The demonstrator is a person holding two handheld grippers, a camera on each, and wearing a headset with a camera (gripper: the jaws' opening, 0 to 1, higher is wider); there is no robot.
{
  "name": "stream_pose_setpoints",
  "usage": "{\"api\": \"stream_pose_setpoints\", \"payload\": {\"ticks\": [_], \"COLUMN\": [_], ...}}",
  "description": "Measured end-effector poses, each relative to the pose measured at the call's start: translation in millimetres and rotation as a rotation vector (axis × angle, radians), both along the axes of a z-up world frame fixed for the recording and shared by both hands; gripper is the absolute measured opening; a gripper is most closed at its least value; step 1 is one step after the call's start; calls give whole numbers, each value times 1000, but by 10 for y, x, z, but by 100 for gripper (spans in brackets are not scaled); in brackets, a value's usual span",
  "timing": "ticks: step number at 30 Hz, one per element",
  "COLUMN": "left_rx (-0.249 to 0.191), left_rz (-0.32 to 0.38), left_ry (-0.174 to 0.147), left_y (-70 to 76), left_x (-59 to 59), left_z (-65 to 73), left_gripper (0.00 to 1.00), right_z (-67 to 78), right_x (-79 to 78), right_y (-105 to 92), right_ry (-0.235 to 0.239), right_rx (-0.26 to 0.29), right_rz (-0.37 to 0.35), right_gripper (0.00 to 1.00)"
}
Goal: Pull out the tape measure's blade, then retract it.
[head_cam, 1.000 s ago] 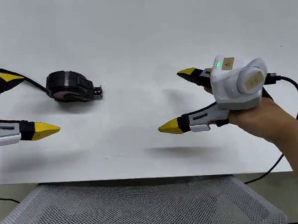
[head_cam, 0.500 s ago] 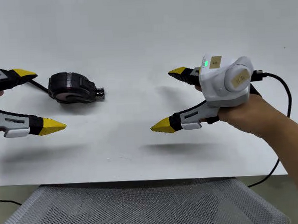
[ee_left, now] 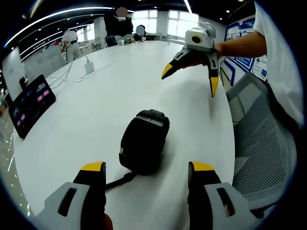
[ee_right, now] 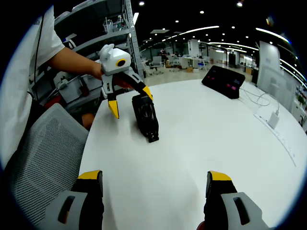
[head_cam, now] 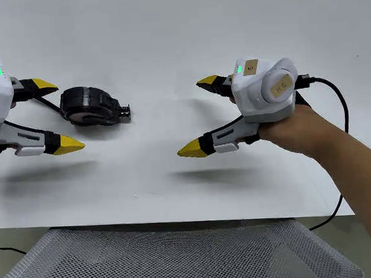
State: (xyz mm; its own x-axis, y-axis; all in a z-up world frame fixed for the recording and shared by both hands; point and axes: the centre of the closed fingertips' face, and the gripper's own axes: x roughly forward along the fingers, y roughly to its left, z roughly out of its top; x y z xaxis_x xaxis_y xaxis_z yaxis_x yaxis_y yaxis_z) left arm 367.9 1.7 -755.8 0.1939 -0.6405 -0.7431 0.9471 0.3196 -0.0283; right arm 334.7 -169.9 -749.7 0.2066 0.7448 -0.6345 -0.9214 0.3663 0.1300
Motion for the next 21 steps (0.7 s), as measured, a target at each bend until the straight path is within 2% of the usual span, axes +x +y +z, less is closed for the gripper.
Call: {"api": "stream_pose_setpoints", "payload": {"ticks": [2,14,21], "left_rx": [1,37,46], "left_rz": [-11,-63,-83], "left_ry": [14,-10,-20], "left_y": [0,-34,-84], "left_x": [0,86,127], "left_z": [-13,-95,-108], "left_gripper": [59,40,35], "right_z": [0,-10,-19], "right_x": [2,19,30], "right_y": [21,92,126], "right_ry": [1,2,5], "right_rx": [1,3,7], "right_rz": [8,30,37], "right_gripper": [87,87,87]}}
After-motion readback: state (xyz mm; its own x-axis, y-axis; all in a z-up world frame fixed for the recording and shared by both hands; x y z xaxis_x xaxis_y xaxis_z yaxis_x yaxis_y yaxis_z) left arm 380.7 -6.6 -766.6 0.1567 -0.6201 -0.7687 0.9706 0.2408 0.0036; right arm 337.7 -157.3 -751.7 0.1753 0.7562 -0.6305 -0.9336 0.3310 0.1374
